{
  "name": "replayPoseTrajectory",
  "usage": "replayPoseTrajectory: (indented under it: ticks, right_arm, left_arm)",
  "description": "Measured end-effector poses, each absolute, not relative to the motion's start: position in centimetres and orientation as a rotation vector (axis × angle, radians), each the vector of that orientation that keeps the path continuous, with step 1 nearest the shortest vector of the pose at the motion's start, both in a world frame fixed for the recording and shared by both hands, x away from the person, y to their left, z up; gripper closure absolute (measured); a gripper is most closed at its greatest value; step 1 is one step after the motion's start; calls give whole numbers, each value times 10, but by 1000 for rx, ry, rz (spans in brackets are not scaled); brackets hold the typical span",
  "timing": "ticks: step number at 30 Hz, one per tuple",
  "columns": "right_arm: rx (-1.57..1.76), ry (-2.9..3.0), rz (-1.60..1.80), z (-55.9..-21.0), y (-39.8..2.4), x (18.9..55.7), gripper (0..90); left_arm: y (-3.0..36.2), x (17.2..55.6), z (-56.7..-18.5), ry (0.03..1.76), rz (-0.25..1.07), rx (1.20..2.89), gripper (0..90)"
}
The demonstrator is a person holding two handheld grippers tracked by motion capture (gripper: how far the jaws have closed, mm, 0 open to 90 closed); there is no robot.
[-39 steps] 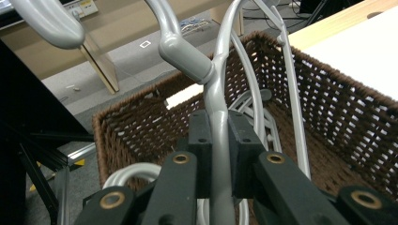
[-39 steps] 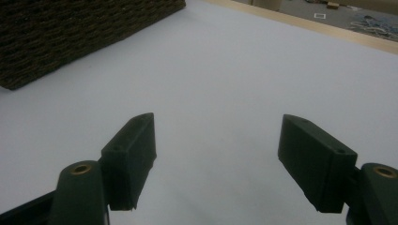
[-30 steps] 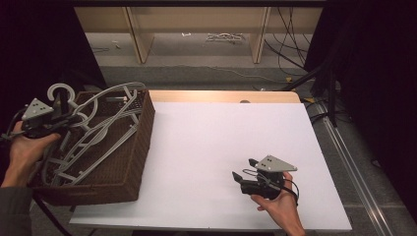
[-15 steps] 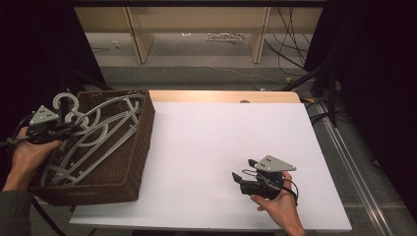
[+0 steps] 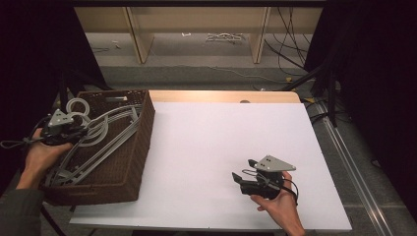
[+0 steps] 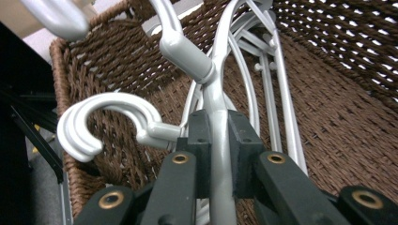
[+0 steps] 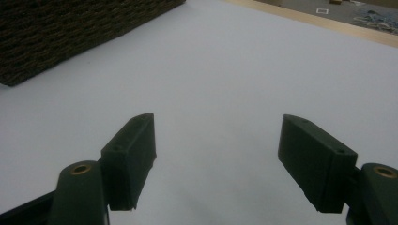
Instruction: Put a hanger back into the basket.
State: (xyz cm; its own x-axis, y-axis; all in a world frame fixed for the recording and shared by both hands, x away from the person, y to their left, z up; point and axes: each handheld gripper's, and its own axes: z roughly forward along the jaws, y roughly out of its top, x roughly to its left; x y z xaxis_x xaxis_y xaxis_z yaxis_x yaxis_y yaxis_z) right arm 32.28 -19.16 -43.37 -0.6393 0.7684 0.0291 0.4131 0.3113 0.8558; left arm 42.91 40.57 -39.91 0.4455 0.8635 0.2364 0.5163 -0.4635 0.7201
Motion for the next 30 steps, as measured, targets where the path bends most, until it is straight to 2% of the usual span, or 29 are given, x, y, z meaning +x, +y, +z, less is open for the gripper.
replayPoseTrajectory:
  ticks: [11, 15, 19, 25, 30]
  right_arm:
    - [1050, 2200, 1259, -434, -192, 323, 290]
    - [1050, 2207, 1256, -434, -191, 323, 290]
    - [1055, 2201, 1257, -434, -192, 323, 290]
    - [1050, 2204, 1259, -434, -191, 323, 290]
    - [1046, 2183, 1273, -433, -191, 323, 291]
  left_arm:
    - [404, 437, -413, 1248, 796, 2171, 810]
    - [401, 439, -418, 1238, 798, 2239, 805]
    - [402, 436, -418, 1246, 807, 2195, 777]
    - [408, 429, -403, 1279, 785, 2049, 663]
    - [399, 419, -391, 1327, 801, 1897, 488]
